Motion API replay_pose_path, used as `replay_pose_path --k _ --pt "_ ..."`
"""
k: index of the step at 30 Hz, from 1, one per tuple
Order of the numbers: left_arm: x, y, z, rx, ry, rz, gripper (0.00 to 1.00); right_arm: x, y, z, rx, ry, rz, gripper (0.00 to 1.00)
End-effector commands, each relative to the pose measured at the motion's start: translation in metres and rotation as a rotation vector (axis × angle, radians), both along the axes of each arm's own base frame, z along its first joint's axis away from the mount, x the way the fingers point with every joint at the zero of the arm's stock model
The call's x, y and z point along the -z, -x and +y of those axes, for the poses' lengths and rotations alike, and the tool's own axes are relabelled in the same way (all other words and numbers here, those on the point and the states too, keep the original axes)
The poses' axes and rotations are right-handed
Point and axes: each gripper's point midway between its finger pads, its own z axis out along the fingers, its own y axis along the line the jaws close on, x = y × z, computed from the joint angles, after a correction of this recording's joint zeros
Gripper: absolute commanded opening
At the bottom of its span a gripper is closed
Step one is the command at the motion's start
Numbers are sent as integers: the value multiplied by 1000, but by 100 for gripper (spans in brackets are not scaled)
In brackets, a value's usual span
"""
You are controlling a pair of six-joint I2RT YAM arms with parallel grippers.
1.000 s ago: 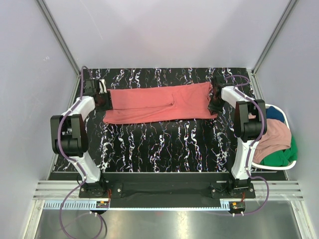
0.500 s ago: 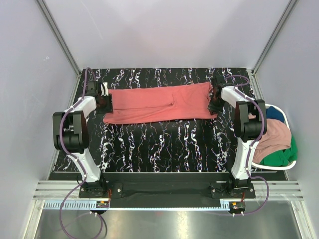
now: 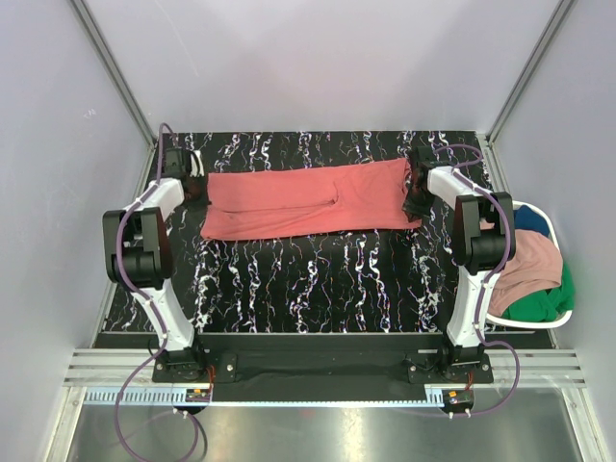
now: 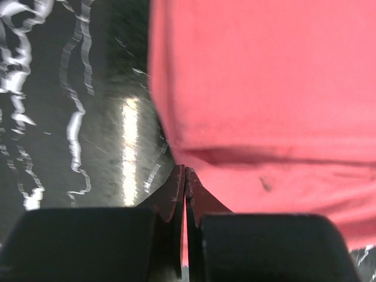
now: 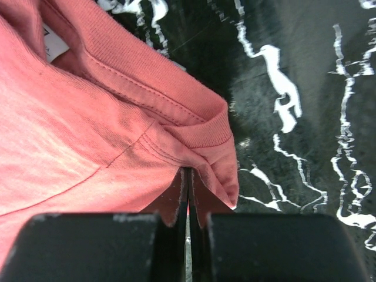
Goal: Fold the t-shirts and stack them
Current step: Fold the tshirt
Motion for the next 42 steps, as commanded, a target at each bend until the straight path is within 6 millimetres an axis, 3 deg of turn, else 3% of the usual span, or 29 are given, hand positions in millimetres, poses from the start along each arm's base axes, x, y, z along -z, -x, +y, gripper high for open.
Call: replay_pose_path --k 1,5,8,9,11,15,19,25,35,39,40,42 --pt "-6 -15 24 -107 -9 -21 0 8 2 -29 50 108 12 0" --pt "2 -14 22 -98 18 -12 0 4 -1 -30 49 105 -1 0" --pt "-7 -14 17 -66 32 -47 1 0 -2 -29 45 102 -11 0" --pt "-13 -16 16 -55 36 -71 14 -1 -3 -28 43 102 -14 0" --pt "-26 -15 12 -20 46 -112 29 -1 -3 -28 40 100 -12 0" --pt "-38 -15 0 52 102 -153 36 -1 -3 -27 38 94 -15 0" --pt "-29 -13 -11 97 152 -130 45 -1 -4 -26 36 88 -14 0" --pt "-4 -13 -16 108 179 -67 47 -2 -5 -26 37 88 -19 0" --pt "5 -16 -20 125 168 -59 43 -2 -7 -26 36 89 -25 0" --pt "5 -17 -20 117 171 -61 17 -1 -7 -26 36 91 -22 0" --pt "5 -18 -19 111 171 -60 5 0 -7 -27 36 91 -20 0" --pt "3 -19 -17 100 161 -64 0 1 -7 -27 38 96 -18 0"
